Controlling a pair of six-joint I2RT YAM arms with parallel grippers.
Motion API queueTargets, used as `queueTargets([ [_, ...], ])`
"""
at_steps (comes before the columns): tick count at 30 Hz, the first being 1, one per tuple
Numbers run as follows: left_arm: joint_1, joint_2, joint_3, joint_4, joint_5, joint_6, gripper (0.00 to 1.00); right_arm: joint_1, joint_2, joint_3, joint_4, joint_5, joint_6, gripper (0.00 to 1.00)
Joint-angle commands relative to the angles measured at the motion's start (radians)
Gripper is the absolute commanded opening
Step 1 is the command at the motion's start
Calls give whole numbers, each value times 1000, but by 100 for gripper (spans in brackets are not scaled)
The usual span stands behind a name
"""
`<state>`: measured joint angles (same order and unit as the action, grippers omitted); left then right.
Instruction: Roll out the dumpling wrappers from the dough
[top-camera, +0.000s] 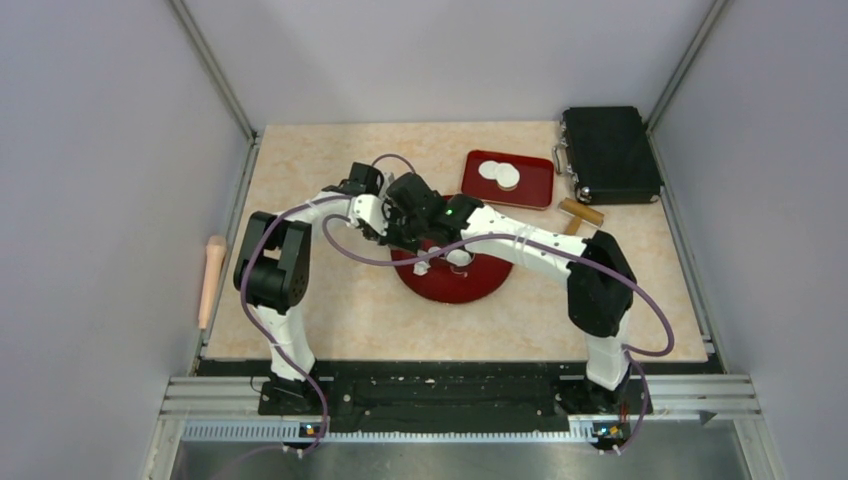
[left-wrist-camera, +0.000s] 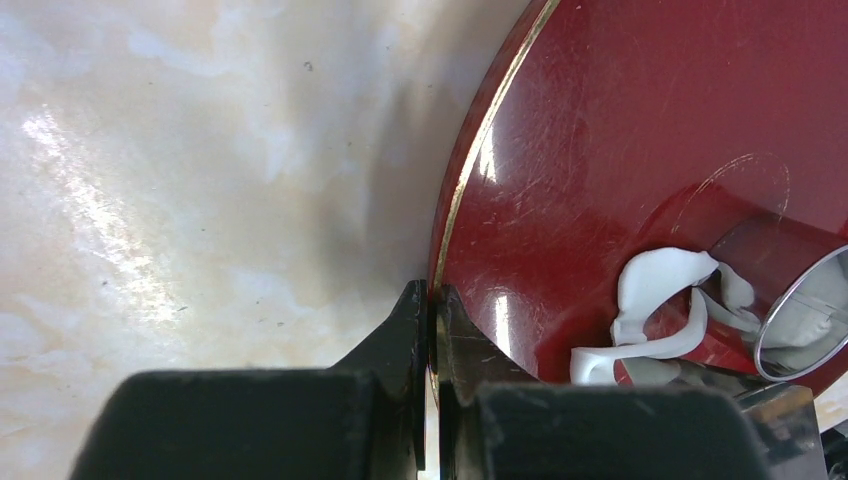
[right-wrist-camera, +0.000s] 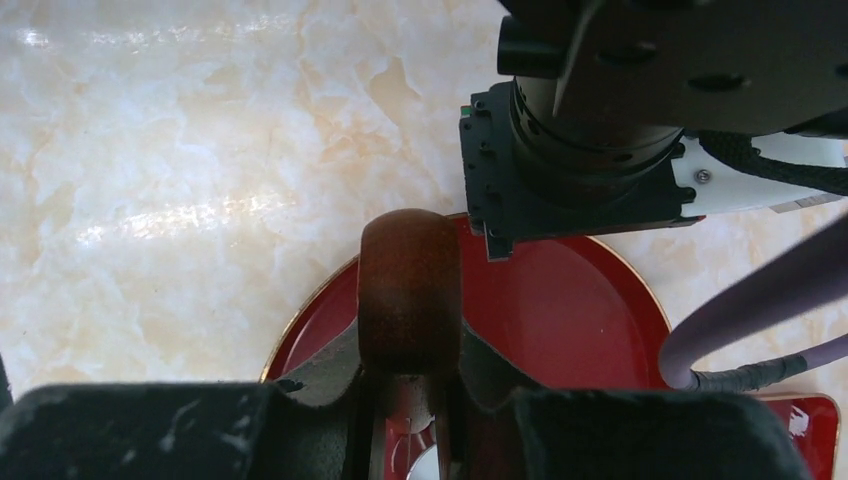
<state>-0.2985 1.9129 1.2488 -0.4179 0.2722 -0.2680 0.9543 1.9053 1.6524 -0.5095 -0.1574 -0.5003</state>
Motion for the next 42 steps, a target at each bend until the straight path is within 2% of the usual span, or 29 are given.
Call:
queueTargets([
  [1, -3, -14, -24, -63, -29, 7, 0, 6, 49, 84, 60, 113, -4, 0],
  [8, -4, -15, -26, -62, -24, 3, 0, 9, 51, 119, 109, 186, 60, 0],
  [14, 2, -19, -27, -63, -21, 3, 0, 9, 33, 181, 41, 86, 124, 0],
  [18, 4, -20, -27, -62, -19, 3, 0, 8, -1, 166, 11, -18, 156, 0],
  [21, 7, -20, -26, -64, -21, 3, 0, 9, -24, 151, 7, -36, 164, 0],
  [27, 14, -31, -24, -64, -19, 2, 0, -35, -67, 139, 44, 22, 181, 0],
  [30, 18, -33, -23, -64, -19, 1, 0, -42, -82, 117, 85, 111, 184, 0],
  [42, 27, -30, -19, -58, 15, 1, 0, -25, -19, 134, 126, 358, 286, 0],
])
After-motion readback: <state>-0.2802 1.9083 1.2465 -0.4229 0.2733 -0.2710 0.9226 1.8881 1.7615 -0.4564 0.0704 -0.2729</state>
